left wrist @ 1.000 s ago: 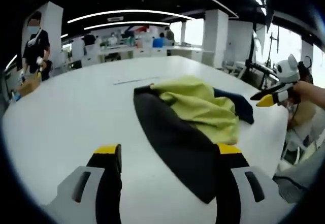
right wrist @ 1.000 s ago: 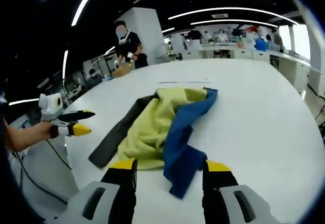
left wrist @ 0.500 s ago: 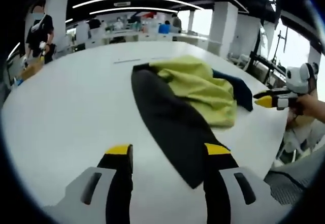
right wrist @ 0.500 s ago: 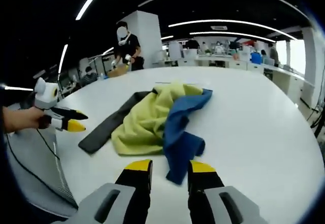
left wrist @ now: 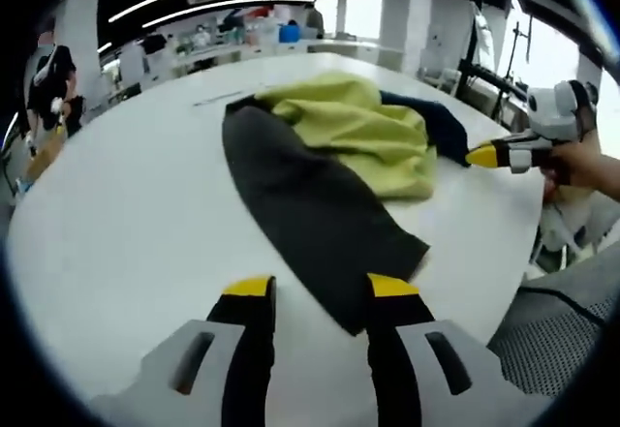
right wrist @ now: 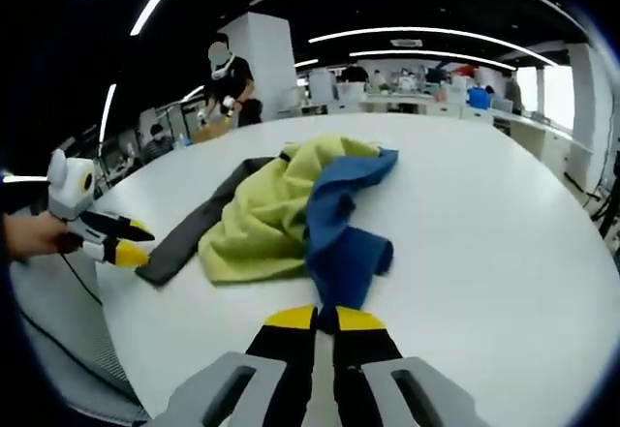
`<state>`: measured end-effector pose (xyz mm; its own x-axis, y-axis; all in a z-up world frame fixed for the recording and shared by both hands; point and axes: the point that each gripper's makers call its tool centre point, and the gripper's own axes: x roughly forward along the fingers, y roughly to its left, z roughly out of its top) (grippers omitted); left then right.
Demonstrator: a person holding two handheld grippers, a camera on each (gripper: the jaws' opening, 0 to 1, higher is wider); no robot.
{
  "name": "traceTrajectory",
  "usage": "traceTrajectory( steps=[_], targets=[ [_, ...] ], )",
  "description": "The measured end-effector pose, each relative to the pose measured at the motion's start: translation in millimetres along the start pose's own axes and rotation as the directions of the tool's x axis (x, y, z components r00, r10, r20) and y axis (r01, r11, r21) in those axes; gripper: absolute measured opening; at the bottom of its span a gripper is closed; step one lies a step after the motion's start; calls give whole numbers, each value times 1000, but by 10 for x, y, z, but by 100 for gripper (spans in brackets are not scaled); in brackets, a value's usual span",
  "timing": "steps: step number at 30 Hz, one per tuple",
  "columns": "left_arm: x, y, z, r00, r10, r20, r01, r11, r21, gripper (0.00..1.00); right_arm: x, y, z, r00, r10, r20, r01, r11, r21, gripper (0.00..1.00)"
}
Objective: Fold the garment on the visible template until the final outline fits inside the template.
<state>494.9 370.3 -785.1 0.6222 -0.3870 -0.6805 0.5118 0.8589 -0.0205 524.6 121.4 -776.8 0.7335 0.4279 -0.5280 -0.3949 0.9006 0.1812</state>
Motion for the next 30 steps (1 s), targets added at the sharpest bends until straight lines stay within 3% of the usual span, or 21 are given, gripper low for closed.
traceTrajectory(
  steps=[12, 20, 23, 30],
  targets=[
    [5, -44, -7, 1000, -13, -3, 12, 1000, -13, 21, 6, -1, 82, 1000, -20, 23, 19, 1000, 25, 0],
    [19, -32, -5, 1000, -11, -10, 11, 999, -34, 0, -12, 32, 153, 998, -21, 53, 19, 1000, 24, 0],
    [-21, 30, -5, 1000, 12, -21, -12, 1000, -16, 0, -43, 32, 177, 998, -23, 59, 22, 1000, 20, 0],
    [-155, 189, 107, 999, 35, 37, -31, 995, -94, 0, -152, 50, 290, 999, -10, 42, 7, 998, 56, 0]
  ],
)
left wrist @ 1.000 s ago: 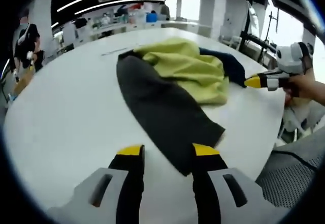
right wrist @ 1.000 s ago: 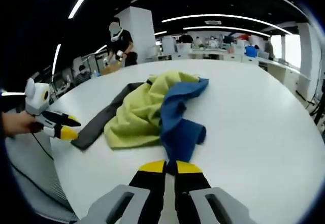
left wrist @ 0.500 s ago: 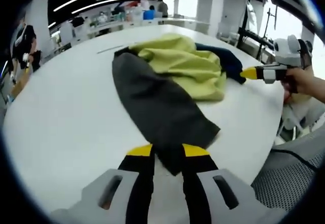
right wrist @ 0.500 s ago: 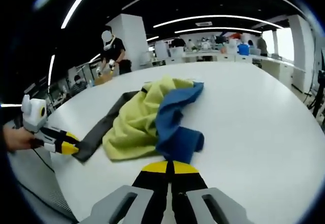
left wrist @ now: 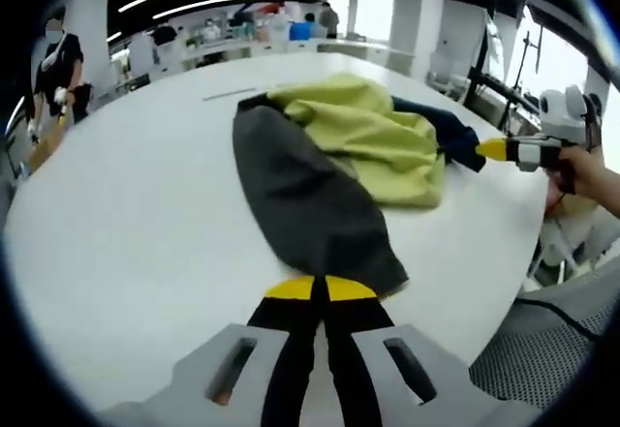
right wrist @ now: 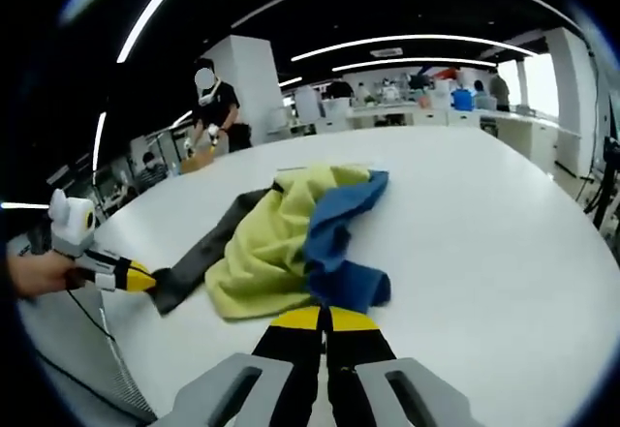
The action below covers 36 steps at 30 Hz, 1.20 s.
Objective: Fold the garment on the visible template until the final outline fits inside the template.
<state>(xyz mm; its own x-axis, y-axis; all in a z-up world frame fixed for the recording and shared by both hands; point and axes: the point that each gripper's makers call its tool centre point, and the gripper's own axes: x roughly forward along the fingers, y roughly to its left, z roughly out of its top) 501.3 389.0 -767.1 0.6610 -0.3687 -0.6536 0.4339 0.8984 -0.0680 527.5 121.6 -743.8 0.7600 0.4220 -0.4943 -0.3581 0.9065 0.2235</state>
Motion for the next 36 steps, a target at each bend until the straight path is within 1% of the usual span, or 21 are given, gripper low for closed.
traceTrajectory(
  steps=[5, 6, 8, 10, 12, 14, 15, 17, 18, 21, 22, 23, 25, 27, 28, 30, 31, 33, 34, 35, 36],
  targets=[
    [-131, 189, 163, 998, 40, 53, -38, 999, -25, 0, -78, 1, 200, 1000, 6, 22, -6, 1000, 15, 0],
    [-151, 229, 184, 997, 48, 58, -47, 999, -22, 0, -86, -8, 222, 1000, 2, 18, -2, 1000, 10, 0],
    [-191, 311, 226, 996, 65, 65, -65, 998, -5, 0, -114, -85, 236, 999, -30, -16, 29, 999, -44, 0],
    [-245, 437, 268, 993, 95, 69, -96, 995, 17, 0, -145, -123, 319, 999, -40, 1, 40, 998, -56, 0],
    [-293, 581, 300, 989, 121, 79, -123, 992, 15, 0, -187, -183, 391, 999, -50, 10, 50, 998, -49, 0],
    [-343, 714, 333, 985, 143, 97, -142, 990, -19, 0, -222, -257, 440, 997, -70, 18, 71, 996, -52, 0],
    [-362, 772, 363, 981, 149, 124, -140, 987, -74, 0, -244, -302, 475, 996, -82, 23, 83, 995, -58, 0],
    [-386, 895, 356, 978, 157, 136, -135, 979, -154, 0, -278, -371, 527, 995, -93, 30, 94, 994, -55, 0],
    [-392, 954, 356, 976, 164, 145, -139, 976, -169, 0, -290, -398, 552, 995, -95, 36, 96, 994, -52, 0],
    [-412, 1126, 324, 972, 197, 128, -174, 970, -168, 0, -342, -519, 640, 992, -117, 45, 119, 992, -36, 0],
    [-427, 1201, 318, 968, 222, 119, -201, 966, -161, 0, -351, -530, 653, 992, -118, 48, 120, 992, -35, 0],
    [-429, 1250, 327, 966, 229, 123, -208, 965, -162, 0, -375, -545, 687, 991, -121, 55, 123, 992, -32, 0],
    [-432, 1366, 357, 959, 245, 145, -214, 956, -199, 0, -398, -568, 721, 991, -119, 57, 120, 993, -17, 0],
    [-429, 1433, 354, 956, 257, 140, -222, 949, -225, 0, -418, -614, 752, 991, -121, 53, 121, 993, 5, 0],
    [-427, 1460, 355, 956, 260, 136, -226, 948, -225, 0, -423, -649, 768, 991, -126, 47, 126, 992, 6, 0],
    [-428, 1520, 354, 953, 276, 127, -246, 946, -210, 0, -436, -724, 776, 990, -141, 22, 141, 990, 1, 0],
    [-442, 1587, 342, 948, 298, 114, -274, 944, -183, 0, -443, -763, 775, 988, -152, 8, 152, 988, -6, 0],
    [-465, 1681, 354, 936, 332, 114, -314, 938, -149, 0, -455, -829, 806, 987, -158, -3, 158, 987, -3, 0],
    [-464, 1695, 355, 937, 332, 110, -313, 937, -155, 0, -462, -847, 808, 988, -157, -12, 157, 988, 9, 0],
    [-471, 1727, 365, 935, 336, 113, -317, 935, -157, 0, -474, -877, 823, 987, -160, -17, 161, 986, 47, 0],
    [-474, 1751, 372, 933, 340, 115, -321, 934, -157, 0, -479, -905, 846, 987, -163, -11, 163, 985, 61, 0]
  ],
)
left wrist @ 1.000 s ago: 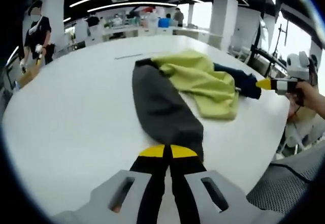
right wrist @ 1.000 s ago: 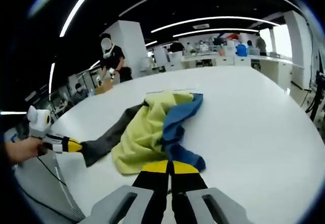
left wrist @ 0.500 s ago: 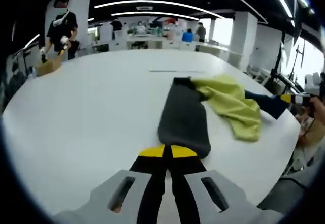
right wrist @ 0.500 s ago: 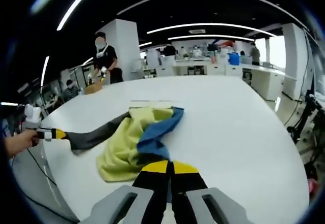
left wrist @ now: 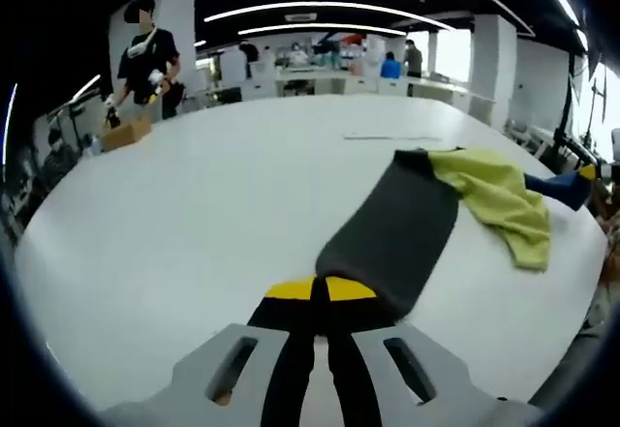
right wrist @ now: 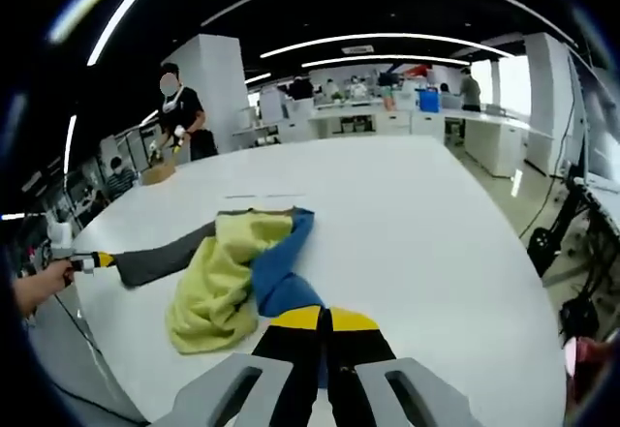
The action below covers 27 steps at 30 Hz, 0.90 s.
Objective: Fold the garment on the visible template until the final outline fits inside the template.
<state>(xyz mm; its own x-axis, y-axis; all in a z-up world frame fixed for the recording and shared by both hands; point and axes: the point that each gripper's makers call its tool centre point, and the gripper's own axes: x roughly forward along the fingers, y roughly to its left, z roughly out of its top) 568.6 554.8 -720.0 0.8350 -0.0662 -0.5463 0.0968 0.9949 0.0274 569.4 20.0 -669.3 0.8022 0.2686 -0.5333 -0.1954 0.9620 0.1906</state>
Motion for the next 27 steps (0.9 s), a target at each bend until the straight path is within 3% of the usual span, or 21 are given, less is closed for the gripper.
traceTrajectory(
  steps=[2, 6, 10, 12, 14, 18, 23, 27],
  targets=[
    [19, 54, 2, 1000, 16, -5, -16, 1000, 2, 0, 12, -76, 6, 1000, -10, -19, 11, 999, 41, 0],
    [56, 118, 4, 999, 30, -12, -30, 999, 17, 0, 47, -260, -22, 996, -48, -73, 50, 998, 30, 0],
    [107, 207, -1, 999, 46, -26, -45, 998, 39, 0, 70, -434, -70, 990, -78, -115, 87, 993, 74, 0],
    [124, 252, -2, 998, 55, -34, -54, 997, 48, 0, 127, -797, -50, 980, -148, -131, 165, 978, 130, 0],
    [135, 294, 4, 997, 65, -36, -63, 997, 53, 0, 137, -945, -108, 971, -173, -167, 202, 963, 177, 0],
    [159, 365, -8, 995, 82, -48, -79, 994, 69, 0, 166, -1216, -174, 955, -213, -208, 252, 950, 183, 0],
    [190, 416, -26, 994, 96, -59, -91, 993, 73, 0, 234, -1343, -203, 952, -205, -228, 252, 946, 205, 0],
    [207, 438, -41, 992, 104, -69, -98, 992, 79, 0, 306, -1444, -268, 939, -220, -263, 270, 947, 172, 0]
  ],
)
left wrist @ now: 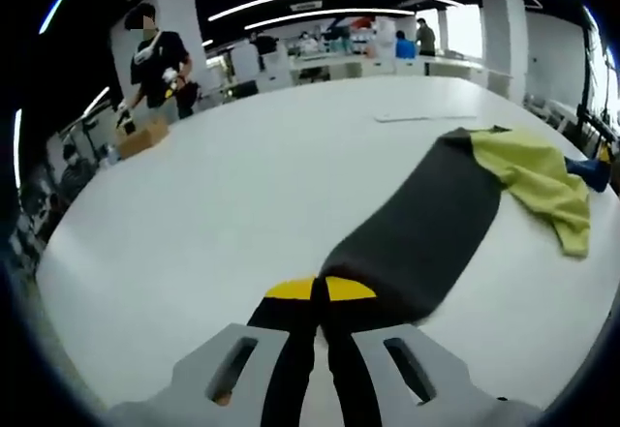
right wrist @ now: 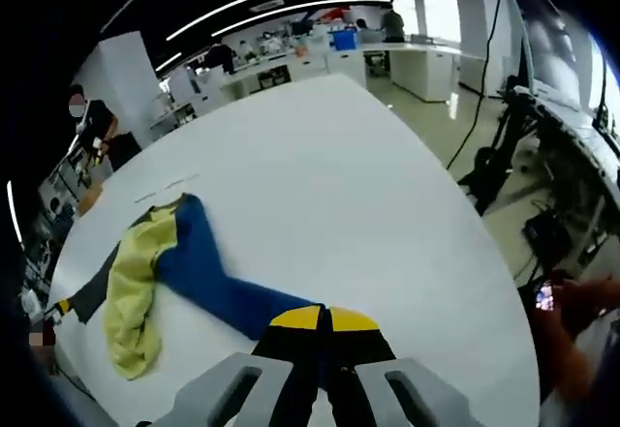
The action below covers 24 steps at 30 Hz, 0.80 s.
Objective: Fold the garment on the visible template until the final outline fits inside the template.
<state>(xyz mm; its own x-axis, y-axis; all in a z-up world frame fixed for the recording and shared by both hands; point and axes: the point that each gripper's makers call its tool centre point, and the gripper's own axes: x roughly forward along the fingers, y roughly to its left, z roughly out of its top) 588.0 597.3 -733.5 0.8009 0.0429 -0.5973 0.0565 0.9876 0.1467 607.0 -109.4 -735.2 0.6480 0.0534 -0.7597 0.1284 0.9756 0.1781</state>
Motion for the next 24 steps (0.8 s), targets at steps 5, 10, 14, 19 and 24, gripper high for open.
traceTrajectory(
  steps=[5, 10, 14, 19, 24],
  targets=[
    [43, 48, -28, 1000, 14, -17, -14, 1000, 11, 0, 184, -96, -8, 999, -21, -36, 20, 999, -26, 0],
    [103, 91, -44, 999, 25, -35, -24, 999, 23, 0, 342, -159, -13, 996, -48, -69, 45, 997, -57, 0],
    [163, 122, -41, 999, 32, -44, -30, 999, 41, 0, 407, -190, -1, 994, -63, -87, 58, 996, -62, 0],
    [231, 203, -86, 997, 51, -59, -51, 999, 14, 0, 473, -334, 20, 989, -99, -107, 96, 995, -35, 0],
    [264, 245, -118, 995, 68, -74, -66, 998, 19, 0, 525, -473, 25, 982, -134, -136, 129, 990, -49, 0]
  ],
)
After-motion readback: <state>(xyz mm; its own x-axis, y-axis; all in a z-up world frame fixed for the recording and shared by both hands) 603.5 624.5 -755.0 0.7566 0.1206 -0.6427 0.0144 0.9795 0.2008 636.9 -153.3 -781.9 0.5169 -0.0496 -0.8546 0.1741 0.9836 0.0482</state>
